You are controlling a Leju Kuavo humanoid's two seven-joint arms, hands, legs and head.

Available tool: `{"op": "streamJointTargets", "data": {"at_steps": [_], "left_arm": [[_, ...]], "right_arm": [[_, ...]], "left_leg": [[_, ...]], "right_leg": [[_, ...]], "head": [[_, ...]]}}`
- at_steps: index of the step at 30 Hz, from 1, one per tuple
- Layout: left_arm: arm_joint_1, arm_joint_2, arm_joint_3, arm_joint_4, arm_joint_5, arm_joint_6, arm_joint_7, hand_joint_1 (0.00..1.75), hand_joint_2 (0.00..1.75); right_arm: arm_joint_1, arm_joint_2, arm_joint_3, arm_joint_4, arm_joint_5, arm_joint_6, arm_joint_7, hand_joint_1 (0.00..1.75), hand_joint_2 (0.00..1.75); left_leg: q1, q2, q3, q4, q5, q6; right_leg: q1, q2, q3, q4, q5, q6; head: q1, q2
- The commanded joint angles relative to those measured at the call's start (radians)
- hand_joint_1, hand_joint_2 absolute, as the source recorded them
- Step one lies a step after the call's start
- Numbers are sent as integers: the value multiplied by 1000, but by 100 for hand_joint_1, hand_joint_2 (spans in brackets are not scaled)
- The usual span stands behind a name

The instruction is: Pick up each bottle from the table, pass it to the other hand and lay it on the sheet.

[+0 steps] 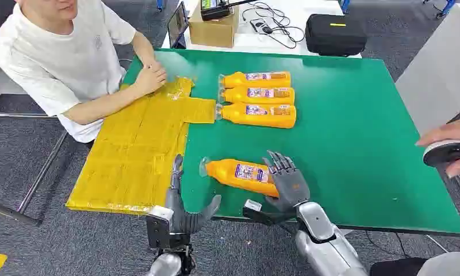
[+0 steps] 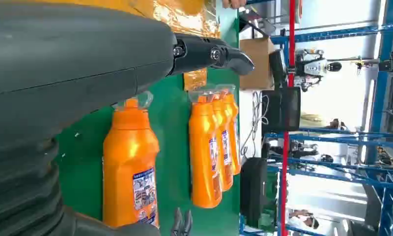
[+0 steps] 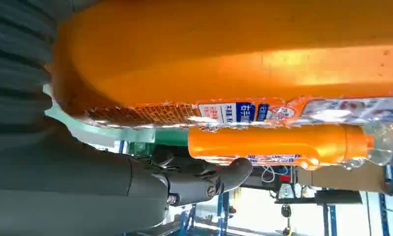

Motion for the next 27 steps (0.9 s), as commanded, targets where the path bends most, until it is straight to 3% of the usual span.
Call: {"op": "streamJointTargets", "data": {"at_steps": [1, 3, 8, 9, 10, 18, 27], "left_arm": [[-42, 4, -35, 37, 2, 8, 1, 0, 175], [-45, 6, -36, 39, 3, 5, 2, 0, 175], [-52, 1, -20, 42, 4, 7, 6, 0, 175], [-55, -2, -18, 48, 3, 7, 7, 0, 175], [-63, -7, -20, 59, 0, 6, 9, 0, 175], [-80, -25, -22, 90, -18, 13, 12, 0, 175], [-80, -25, -22, 90, -18, 13, 12, 0, 175]], "right_arm": [[-163, 68, 76, 164, 22, 70, 67, 0, 175], [-181, 78, 75, 188, -3, 122, 69, 0, 175], [-256, 99, 90, 356, -57, 405, 178, 0, 175], [-266, 102, 95, 375, -62, 429, 192, 66, 175], [-278, 106, 96, 401, -68, 454, 206, 169, 175], [-327, 131, 133, 473, -50, 558, 282, 175, 175], [-327, 131, 133, 473, -50, 558, 282, 175, 175]], "left_leg": [[0, 3, 2, 0, -1, -1], [0, 4, 3, 0, -1, -1], [0, 3, 5, 0, -1, -1], [0, 3, 4, 0, -1, -1], [0, 3, 4, -1, 0, -1], [0, 3, 9, -1, 0, -1], [0, 1, 15, -2, 0, -1]], "right_leg": [[0, 2, 0, 0, 0, -1], [0, 3, 2, 1, 0, -2], [0, 2, 4, 0, -1, -2], [0, 2, 3, 0, -1, -1], [0, 2, 3, 0, 0, -1], [1, 1, 8, -2, 0, -2], [1, -1, 14, -2, 0, -2]], "head": [[0, 0], [0, 0], [0, 0], [0, 0], [0, 0], [0, 0], [0, 0]]}}
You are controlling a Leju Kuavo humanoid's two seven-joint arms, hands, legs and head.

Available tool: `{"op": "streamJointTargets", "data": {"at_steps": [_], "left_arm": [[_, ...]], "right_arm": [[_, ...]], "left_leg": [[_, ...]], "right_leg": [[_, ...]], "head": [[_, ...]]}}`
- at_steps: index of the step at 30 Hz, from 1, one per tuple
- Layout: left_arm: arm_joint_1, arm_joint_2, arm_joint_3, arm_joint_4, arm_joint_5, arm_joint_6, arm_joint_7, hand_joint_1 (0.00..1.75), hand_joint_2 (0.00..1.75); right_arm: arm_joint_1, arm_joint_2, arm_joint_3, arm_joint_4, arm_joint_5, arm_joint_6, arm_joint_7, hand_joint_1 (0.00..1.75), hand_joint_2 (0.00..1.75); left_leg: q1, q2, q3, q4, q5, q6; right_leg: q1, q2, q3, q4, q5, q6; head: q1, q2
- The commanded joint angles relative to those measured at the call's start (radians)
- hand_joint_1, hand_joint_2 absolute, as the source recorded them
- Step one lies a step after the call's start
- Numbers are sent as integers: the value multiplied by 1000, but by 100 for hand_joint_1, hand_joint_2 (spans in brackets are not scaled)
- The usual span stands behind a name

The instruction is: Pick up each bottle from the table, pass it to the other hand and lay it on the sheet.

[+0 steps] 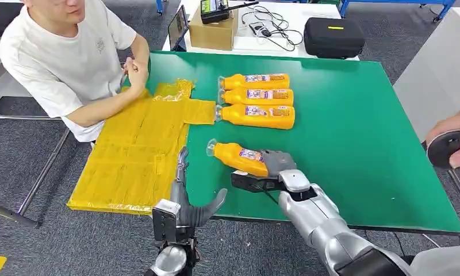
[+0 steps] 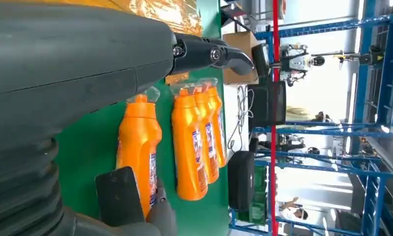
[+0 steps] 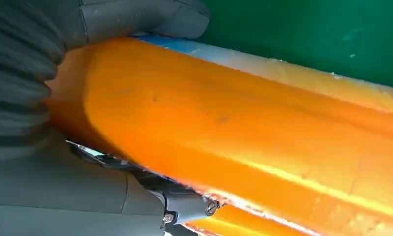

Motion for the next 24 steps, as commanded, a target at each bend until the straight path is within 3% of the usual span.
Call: {"op": "streamJointTargets", "data": {"at_steps": [1, 9, 13, 18, 19, 24], "left_arm": [[-29, -6, -7, 65, 2, 3, 4, 0, 175], [-23, -6, -3, 61, -3, -2, 6, 0, 175], [-3, 13, -10, 21, 3, -19, 9, 0, 175], [48, 20, 52, -76, 218, -94, 93, 0, 175], [49, 27, 46, -87, 226, -93, 97, 0, 175], [47, 26, 44, -86, 228, -92, 97, 0, 175]], "right_arm": [[-1, 0, 43, 121, 3, 30, 5, 175, 175], [3, 2, 27, 110, -25, 24, -21, 175, 175], [48, 15, -145, 32, -267, -16, -242, 175, 175], [226, 19, -227, -357, -512, -312, -439, 175, 175], [246, 6, -197, -420, -523, -308, -398, 175, 175], [244, 1, -189, -418, -529, -308, -393, 175, 175]], "left_leg": [[1, -1, 2, -1, 0, -1], [0, -2, 3, -1, 0, -1], [0, -1, 2, -1, 0, -1], [2, 3, 5, -2, -2, -1], [1, 3, 3, -1, -2, -2], [1, -2, -3, 0, -2, -2]], "right_leg": [[1, -2, 3, -1, -1, -1], [1, -3, 3, -2, -1, -1], [1, -2, 3, -1, -1, -1], [2, 1, 5, -2, 0, -2], [1, 2, 3, -1, 0, -2], [1, 0, -2, 1, -2, -2]], "head": [[0, 0], [0, 0], [0, 0], [0, 0], [0, 0], [0, 0]]}}
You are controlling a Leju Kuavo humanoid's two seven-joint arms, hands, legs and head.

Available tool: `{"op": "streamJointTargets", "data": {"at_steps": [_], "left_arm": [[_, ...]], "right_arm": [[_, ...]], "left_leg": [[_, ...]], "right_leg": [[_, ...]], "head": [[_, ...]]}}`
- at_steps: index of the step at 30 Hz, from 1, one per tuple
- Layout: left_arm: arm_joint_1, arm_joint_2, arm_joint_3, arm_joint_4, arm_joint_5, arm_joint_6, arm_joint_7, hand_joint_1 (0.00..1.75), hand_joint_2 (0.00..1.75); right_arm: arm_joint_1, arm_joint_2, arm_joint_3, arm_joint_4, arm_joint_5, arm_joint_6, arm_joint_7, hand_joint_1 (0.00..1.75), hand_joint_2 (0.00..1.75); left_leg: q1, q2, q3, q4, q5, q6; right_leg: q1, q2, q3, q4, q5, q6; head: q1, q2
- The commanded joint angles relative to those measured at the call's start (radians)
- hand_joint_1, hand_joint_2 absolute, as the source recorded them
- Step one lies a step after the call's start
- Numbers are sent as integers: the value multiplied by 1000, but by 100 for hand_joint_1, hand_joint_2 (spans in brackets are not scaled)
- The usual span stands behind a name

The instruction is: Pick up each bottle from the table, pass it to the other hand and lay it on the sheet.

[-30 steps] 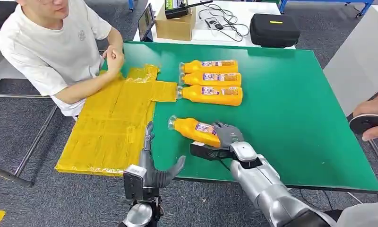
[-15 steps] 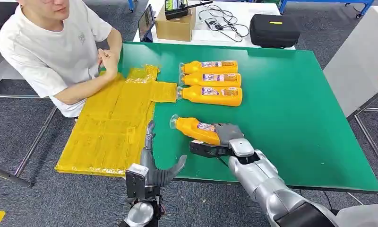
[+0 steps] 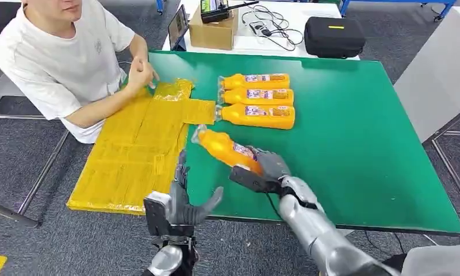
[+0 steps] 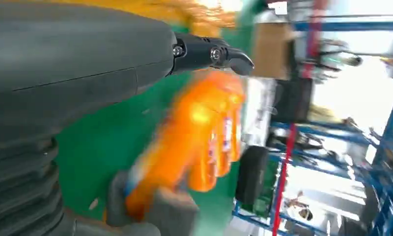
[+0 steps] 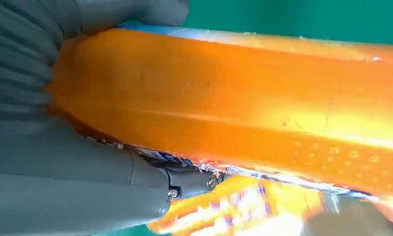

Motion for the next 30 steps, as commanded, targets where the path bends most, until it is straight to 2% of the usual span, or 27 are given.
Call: {"op": "streamJointTargets", "data": {"at_steps": [1, 2, 3, 7, 8, 9, 10, 15, 18, 20, 22, 23, 26, 28, 30], "left_arm": [[27, 12, 39, -44, 82, -33, 24, 0, 175], [32, 19, 34, -60, 110, -52, 36, 0, 175], [40, 26, 23, -83, 114, -69, 18, 0, 175], [73, 50, -12, -139, 120, -118, 20, 0, 175], [80, 60, -26, -154, 142, -182, 10, 0, 175], [83, 74, -38, -157, 197, -300, 15, 0, 175], [91, 76, -33, -155, 233, -355, 28, 0, 175], [114, 85, 2, -131, 250, -403, 41, 0, 175], [112, 97, 0, -145, 269, -518, 12, 0, 175], [113, 102, 10, -137, 272, -620, 10, 0, 175], [115, 100, 21, -119, 270, -650, 24, 0, 175], [117, 94, 32, -108, 271, -651, 25, 0, 175], [112, 78, 54, -75, 336, -677, 73, 0, 175], [107, 74, 55, -70, 337, -679, 74, 0, 175], [98, 70, 52, -63, 337, -693, 68, 0, 175]], "right_arm": [[94, -6, -67, -239, -64, -83, -28, 175, 175], [106, -1, -73, -260, -37, -221, -65, 175, 175], [120, 4, -89, -297, -49, -296, -88, 175, 175], [184, -11, -115, -433, -109, -381, -140, 175, 175], [200, -15, -121, -462, -124, -396, -162, 175, 175], [196, -13, -118, -463, -156, -369, -174, 175, 175], [191, -7, -118, -454, -174, -352, -178, 175, 175], [225, 6, -108, -438, -226, -307, -216, 175, 175], [235, 1, -43, -439, -292, -149, -245, 175, 175], [183, -34, 133, -338, -197, 42, -162, 175, 175], [215, -5, 157, -287, -199, 55, -195, 175, 175], [225, 0, 180, -272, -161, 18, -216, 175, 175], [237, 0, 243, -263, -114, 19, -228, 175, 175], [240, 1, 254, -264, -104, 17, -230, 175, 175], [244, 5, 259, -267, -111, 27, -228, 175, 175]], "left_leg": [[0, 2, 0, -1, -1, 0], [0, 3, 1, 0, -2, -1], [0, 3, 0, -1, -1, 0], [0, 0, -5, 0, -1, 0], [0, 1, -4, 0, -2, -1], [0, 0, -4, -1, -2, -1], [0, 0, -5, -1, -1, 0], [0, 2, -5, -1, -2, -1], [0, 2, -4, -2, -2, -1], [0, 4, -3, -1, -3, -1], [0, 5, -5, -1, -2, 0], [1, 6, -1, -3, -3, -1], [1, 6, 0, -3, -3, -1], [1, 0, -5, -2, -2, -1], [0, 1, -5, -2, -2, 0]], "right_leg": [[0, 0, 0, 0, -1, -1], [1, 1, 1, 0, -2, -2], [0, 0, -1, 0, -1, -1], [0, -1, -5, 0, -1, -1], [0, 0, -3, 0, -2, -1], [0, -1, -4, -1, -2, -1], [0, -1, -5, -1, -2, -1], [0, 1, -5, -1, -1, -1], [0, 1, -4, -1, -2, -2], [1, 3, -4, -1, -2, -2], [0, 4, -6, -1, -1, -1], [1, 5, -2, -2, -2, -2], [1, 2, -2, -3, -2, -2], [0, 0, -5, -1, -2, -2], [0, 0, -5, -1, -2, -2]], "head": [[-1, 0], [0, 0], [0, 0], [0, 0], [-1, 0], [0, 0], [0, 0], [0, 0], [0, 0], [0, 0], [0, 0], [0, 0], [0, 0], [-1, 0], [0, 0]]}}
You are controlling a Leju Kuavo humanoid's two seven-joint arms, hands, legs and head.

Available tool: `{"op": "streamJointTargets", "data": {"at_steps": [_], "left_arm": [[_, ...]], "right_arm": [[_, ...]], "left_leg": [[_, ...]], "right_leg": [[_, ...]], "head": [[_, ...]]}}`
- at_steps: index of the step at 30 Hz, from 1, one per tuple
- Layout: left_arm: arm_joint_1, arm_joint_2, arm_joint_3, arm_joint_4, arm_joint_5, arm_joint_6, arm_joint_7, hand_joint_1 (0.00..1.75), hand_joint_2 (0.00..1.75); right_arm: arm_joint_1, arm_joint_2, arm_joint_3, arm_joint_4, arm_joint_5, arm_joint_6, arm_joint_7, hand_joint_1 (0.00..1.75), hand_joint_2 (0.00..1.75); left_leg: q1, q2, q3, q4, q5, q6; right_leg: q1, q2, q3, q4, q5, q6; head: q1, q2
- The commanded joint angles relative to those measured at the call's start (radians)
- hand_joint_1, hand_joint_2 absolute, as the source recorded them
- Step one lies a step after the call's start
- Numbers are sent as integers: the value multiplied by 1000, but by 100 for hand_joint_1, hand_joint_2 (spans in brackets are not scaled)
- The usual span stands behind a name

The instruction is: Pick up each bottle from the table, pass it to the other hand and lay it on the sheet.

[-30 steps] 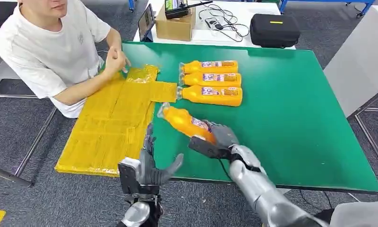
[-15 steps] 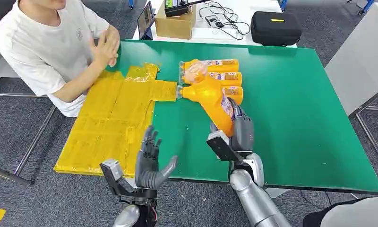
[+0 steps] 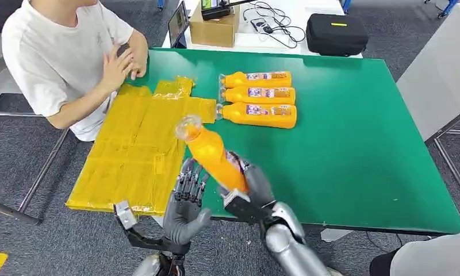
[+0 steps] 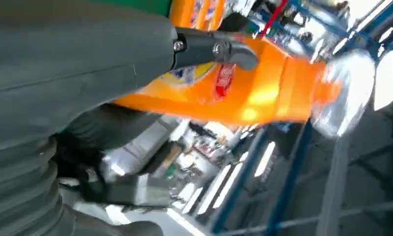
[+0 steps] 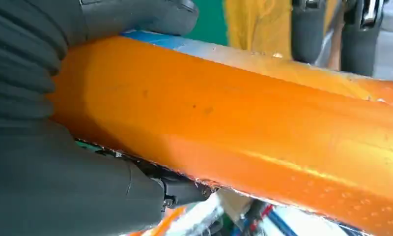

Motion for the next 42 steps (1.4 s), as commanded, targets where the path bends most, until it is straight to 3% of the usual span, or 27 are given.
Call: {"op": "streamJointTargets", "data": {"at_steps": [1, 14, 16, 20, 22, 24, 28, 35, 42], "left_arm": [[-10, 3, 24, 81, 29, -40, 23, 0, 175], [-2, -11, 73, 89, -4, 42, 28, 0, 175], [2, -5, 79, 72, -55, 77, 19, 0, 175], [-7, 14, 46, 71, -236, 162, -9, 0, 175], [-10, 9, 40, 102, -177, 93, 63, 0, 175], [-13, 5, 42, 106, -248, 157, 36, 0, 175], [-25, 5, 49, 136, -161, 36, 102, 0, 175], [-37, -3, 54, 179, -109, -35, 175, 0, 175], [-53, -21, 74, 216, 85, -190, 250, 0, 175]], "right_arm": [[-5, -6, 170, 105, 33, 13, -15, 175, 175], [36, -41, 180, 33, 104, -53, 20, 175, 175], [21, -66, 216, 26, 205, -76, 82, 175, 175], [-22, -99, 273, 41, 246, 23, 132, 175, 175], [-29, -109, 294, 35, 315, -24, 144, 175, 175], [-37, -115, 311, 30, 336, -16, 156, 175, 175], [-38, -117, 331, 21, 338, -4, 140, 175, 175], [-56, -136, 356, 13, 357, 0, 125, 175, 175], [4, -103, 307, -46, 279, -111, 2, 175, 175]], "left_leg": [[0, 3, 5, -2, -1, 0], [0, 1, 4, -1, -1, -1], [0, 2, 5, -1, -2, -1], [0, 2, 3, -1, -1, 0], [0, 3, 4, -1, -1, 0], [0, 3, 6, -1, -1, -1], [-1, 3, 4, -1, -1, 0], [0, 3, 4, -1, -1, 0], [0, 4, 5, 0, -2, -1]], "right_leg": [[0, 1, 4, -2, -1, -1], [1, -1, 3, -2, -1, -1], [0, -1, 4, -1, -2, -1], [0, 0, 2, -1, -1, -1], [0, -1, 3, -1, -1, -1], [0, -2, 5, -2, -2, -2], [0, -1, 2, -2, -1, -1], [0, -1, 2, -1, -1, -1], [1, -1, 4, -1, -2, -2]], "head": [[0, 0], [0, 0], [0, 0], [0, 0], [0, 0], [0, 0], [0, 0], [0, 0], [0, 0]]}}
